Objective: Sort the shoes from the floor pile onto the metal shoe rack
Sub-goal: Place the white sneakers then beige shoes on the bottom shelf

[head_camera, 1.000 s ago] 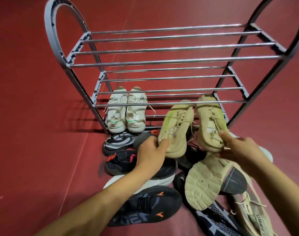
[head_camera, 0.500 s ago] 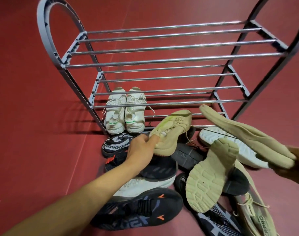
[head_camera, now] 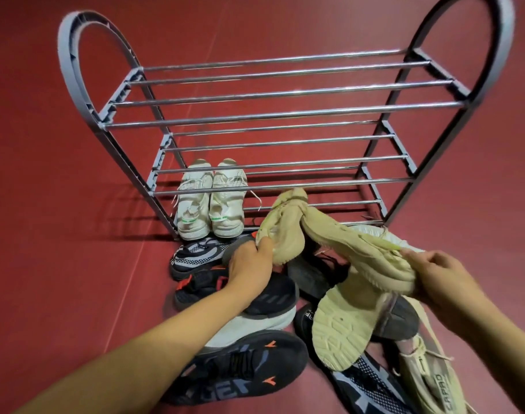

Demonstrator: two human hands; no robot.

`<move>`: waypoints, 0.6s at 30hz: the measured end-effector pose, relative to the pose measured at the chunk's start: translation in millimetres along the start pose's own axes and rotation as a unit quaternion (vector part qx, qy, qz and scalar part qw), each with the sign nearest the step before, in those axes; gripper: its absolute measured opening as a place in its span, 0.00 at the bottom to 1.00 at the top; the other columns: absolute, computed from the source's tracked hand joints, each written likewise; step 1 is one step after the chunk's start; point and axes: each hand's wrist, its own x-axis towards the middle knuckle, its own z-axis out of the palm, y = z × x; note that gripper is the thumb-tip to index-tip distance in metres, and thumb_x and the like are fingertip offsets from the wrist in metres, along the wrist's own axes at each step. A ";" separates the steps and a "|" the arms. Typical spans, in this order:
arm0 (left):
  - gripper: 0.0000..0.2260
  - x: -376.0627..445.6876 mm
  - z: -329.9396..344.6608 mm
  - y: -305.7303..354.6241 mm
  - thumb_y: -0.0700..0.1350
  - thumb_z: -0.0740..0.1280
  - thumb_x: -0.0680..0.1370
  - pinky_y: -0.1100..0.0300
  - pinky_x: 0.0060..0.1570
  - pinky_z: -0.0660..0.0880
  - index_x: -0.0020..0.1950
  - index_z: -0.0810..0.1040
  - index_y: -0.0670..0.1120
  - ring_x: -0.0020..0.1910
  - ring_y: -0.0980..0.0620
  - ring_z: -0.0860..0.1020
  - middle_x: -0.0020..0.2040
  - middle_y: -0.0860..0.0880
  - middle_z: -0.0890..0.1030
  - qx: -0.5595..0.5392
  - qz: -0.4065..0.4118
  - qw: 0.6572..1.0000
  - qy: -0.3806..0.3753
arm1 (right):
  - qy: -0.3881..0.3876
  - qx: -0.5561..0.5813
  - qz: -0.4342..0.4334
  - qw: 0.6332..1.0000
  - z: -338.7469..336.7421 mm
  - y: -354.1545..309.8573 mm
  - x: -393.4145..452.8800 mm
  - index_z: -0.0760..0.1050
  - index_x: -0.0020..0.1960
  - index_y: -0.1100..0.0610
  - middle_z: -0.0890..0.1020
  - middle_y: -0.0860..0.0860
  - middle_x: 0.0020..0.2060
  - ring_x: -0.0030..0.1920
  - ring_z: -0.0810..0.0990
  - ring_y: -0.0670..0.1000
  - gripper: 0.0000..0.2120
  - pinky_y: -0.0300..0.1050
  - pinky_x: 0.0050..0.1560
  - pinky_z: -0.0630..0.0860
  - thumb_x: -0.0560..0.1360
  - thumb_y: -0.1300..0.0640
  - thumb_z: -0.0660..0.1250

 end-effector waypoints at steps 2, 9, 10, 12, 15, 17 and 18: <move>0.24 4.9 -0.4 7.9 0.55 0.52 0.80 0.48 0.49 0.75 0.48 0.80 0.39 0.48 0.39 0.79 0.47 0.39 0.83 -0.012 -0.015 1.000 0.008 | -0.019 0.004 -0.031 0.999 36.1 -2.9 18.9 0.74 0.45 0.69 0.76 0.60 0.38 0.39 0.75 0.56 0.23 0.55 0.40 0.79 0.74 0.46 0.70; 0.20 25.7 -20.9 6.3 0.50 0.52 0.83 0.53 0.40 0.66 0.39 0.75 0.43 0.43 0.40 0.75 0.37 0.45 0.75 0.102 0.074 0.992 0.017 | 0.148 0.061 -0.041 0.986 59.9 -1.8 65.4 0.69 0.34 0.55 0.70 0.54 0.32 0.37 0.70 0.53 0.12 0.47 0.35 0.68 0.73 0.51 0.64; 0.19 25.2 -22.2 5.8 0.49 0.52 0.83 0.54 0.40 0.64 0.40 0.74 0.43 0.42 0.41 0.74 0.36 0.46 0.73 0.135 0.097 0.986 0.024 | 0.165 0.031 -0.058 0.984 61.3 -2.8 68.6 0.67 0.32 0.55 0.68 0.53 0.31 0.35 0.69 0.53 0.12 0.47 0.35 0.67 0.72 0.53 0.62; 0.17 26.5 -19.2 10.0 0.49 0.52 0.83 0.55 0.40 0.64 0.41 0.74 0.42 0.41 0.43 0.72 0.38 0.46 0.74 0.162 0.126 0.978 0.035 | 0.179 -0.023 -0.077 0.981 69.7 -2.5 79.2 0.68 0.34 0.58 0.68 0.53 0.31 0.32 0.73 0.56 0.10 0.50 0.35 0.74 0.69 0.52 0.59; 0.18 35.8 -13.8 25.5 0.49 0.52 0.83 0.54 0.40 0.65 0.40 0.74 0.42 0.41 0.42 0.73 0.41 0.42 0.77 0.136 0.109 0.984 0.036 | 0.156 -0.050 -0.090 0.982 78.6 -11.1 95.6 0.74 0.45 0.64 0.74 0.53 0.34 0.38 0.81 0.58 0.21 0.53 0.39 0.82 0.69 0.45 0.61; 0.20 43.6 -22.2 30.9 0.49 0.51 0.82 0.54 0.39 0.66 0.38 0.74 0.42 0.41 0.42 0.74 0.39 0.42 0.76 0.100 0.078 0.992 0.026 | 0.144 -0.062 -0.110 0.981 79.5 -24.2 102.5 0.77 0.48 0.66 0.77 0.54 0.36 0.38 0.80 0.55 0.25 0.51 0.39 0.81 0.69 0.43 0.62; 0.20 46.8 -30.7 28.9 0.49 0.51 0.82 0.54 0.38 0.67 0.39 0.74 0.42 0.40 0.42 0.74 0.38 0.42 0.77 0.074 0.064 0.995 0.021 | 0.136 -0.065 -0.112 0.982 77.9 -31.1 102.4 0.77 0.49 0.66 0.79 0.55 0.38 0.39 0.79 0.54 0.26 0.49 0.39 0.79 0.70 0.42 0.63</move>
